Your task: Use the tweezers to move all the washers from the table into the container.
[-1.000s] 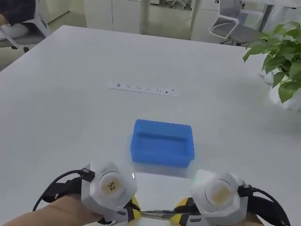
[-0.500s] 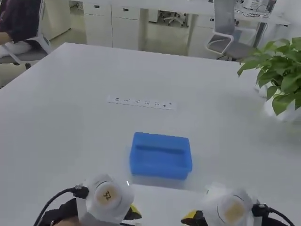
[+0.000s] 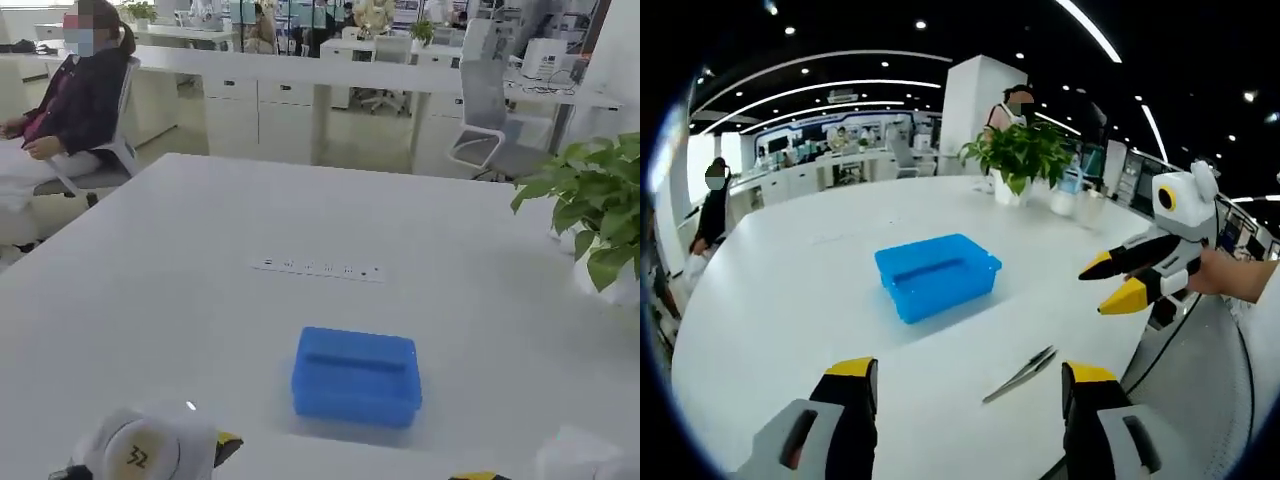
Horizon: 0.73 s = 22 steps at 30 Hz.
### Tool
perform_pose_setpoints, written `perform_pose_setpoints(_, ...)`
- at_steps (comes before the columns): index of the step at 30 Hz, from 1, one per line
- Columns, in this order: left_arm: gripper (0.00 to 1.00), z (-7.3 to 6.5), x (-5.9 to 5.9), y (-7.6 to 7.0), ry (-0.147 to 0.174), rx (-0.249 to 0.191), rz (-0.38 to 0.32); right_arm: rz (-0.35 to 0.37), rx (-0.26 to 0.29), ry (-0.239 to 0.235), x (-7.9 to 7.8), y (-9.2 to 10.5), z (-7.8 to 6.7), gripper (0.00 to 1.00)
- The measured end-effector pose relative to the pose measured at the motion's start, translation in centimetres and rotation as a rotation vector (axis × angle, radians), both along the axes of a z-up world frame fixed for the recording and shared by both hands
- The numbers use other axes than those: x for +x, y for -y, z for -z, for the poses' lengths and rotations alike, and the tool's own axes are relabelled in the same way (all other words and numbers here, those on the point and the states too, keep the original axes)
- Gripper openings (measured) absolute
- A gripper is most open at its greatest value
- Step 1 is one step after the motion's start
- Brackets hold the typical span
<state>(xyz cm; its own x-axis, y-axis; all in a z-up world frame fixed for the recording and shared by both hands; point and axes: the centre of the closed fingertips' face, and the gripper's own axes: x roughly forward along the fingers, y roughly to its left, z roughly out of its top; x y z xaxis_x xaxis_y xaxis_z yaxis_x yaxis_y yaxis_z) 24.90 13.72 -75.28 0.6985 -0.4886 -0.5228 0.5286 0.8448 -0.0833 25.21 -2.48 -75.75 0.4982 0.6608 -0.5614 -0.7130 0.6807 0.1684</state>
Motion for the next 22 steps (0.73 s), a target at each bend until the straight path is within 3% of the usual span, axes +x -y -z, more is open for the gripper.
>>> perform_pose_setpoints(4,0.89,-1.7,0.7,-1.7,0.062,-0.033,-0.103,0.072,-0.008,0.046,0.5,1.7,-0.8,0.55)
perform_pose_setpoints(9,0.96,-2.1,0.4,-2.9,0.067,-0.053,-0.163,0.166,-0.005,0.073,1.2,4.0,-1.5,0.69)
perform_pose_setpoints(12,0.99,-2.4,0.3,-3.4,0.082,-0.055,-0.192,0.208,-0.003,0.083,1.4,5.0,-1.6,0.83)
perform_pose_setpoints(18,0.99,-2.7,0.2,-4.4,0.102,-0.064,-0.242,0.253,-0.032,0.089,1.3,6.2,-1.1,0.94)
perform_pose_setpoints(22,0.99,-2.3,0.1,-4.9,0.097,-0.034,-0.252,0.282,-0.046,0.098,1.3,6.6,-1.0,0.99)
